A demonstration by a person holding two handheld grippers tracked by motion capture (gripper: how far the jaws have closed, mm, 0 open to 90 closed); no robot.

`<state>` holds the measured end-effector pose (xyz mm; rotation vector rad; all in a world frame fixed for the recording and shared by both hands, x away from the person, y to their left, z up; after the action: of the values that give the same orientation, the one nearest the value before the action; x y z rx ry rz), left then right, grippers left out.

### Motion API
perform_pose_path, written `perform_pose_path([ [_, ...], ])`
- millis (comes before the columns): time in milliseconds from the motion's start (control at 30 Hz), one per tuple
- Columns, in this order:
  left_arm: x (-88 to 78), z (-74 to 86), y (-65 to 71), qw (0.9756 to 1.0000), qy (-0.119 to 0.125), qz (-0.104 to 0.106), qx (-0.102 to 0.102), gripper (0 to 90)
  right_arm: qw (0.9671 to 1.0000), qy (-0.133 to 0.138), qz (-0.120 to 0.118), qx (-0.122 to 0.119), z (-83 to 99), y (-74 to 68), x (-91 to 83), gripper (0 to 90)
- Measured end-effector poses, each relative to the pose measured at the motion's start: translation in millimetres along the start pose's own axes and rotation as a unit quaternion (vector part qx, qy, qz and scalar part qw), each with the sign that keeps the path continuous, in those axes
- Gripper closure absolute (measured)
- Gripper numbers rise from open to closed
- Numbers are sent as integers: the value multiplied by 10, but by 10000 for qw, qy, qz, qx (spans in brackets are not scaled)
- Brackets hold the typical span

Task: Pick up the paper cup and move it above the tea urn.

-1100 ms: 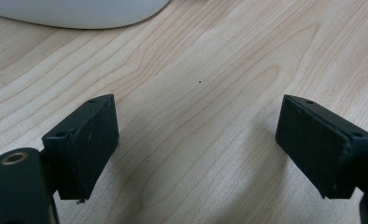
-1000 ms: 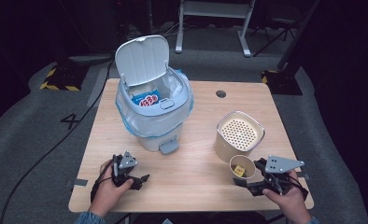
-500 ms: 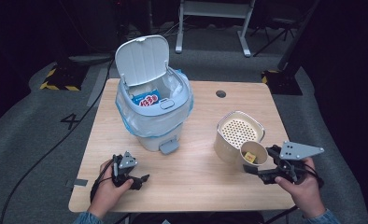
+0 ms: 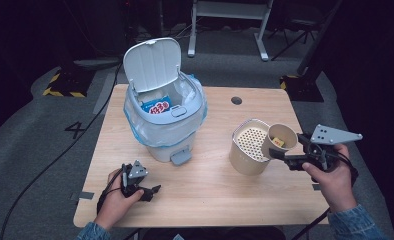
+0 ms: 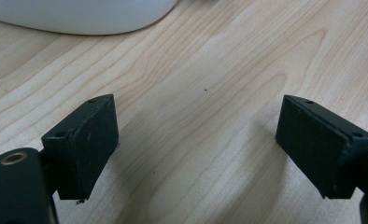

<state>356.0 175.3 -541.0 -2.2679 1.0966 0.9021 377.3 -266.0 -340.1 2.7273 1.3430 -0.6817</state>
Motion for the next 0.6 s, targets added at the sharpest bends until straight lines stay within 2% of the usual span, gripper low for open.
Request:
perform_pose_path([
  [267,13,-12,-18,10000,-9,-3,17,135,9997,91,211,43,-177,268,70,306],
  [500,14,-12,-18,10000,-8,-5,16,135,9993,65,367,56,-211,502,165,306],
  [600,14,-12,-18,10000,-8,-4,13,135,9988,32,490,-19,-199,616,239,306],
])
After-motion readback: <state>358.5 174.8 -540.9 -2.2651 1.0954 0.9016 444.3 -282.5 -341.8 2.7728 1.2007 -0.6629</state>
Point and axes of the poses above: each handheld gripper's, and its own axes: x roughly forward along the jaws, z roughly out of its underside, y roughly to its right, the point moved 5 cm from there along x, roughly forward along the jaws, and after that the axes turned 12 degrees about x, right-handed, at the moved point
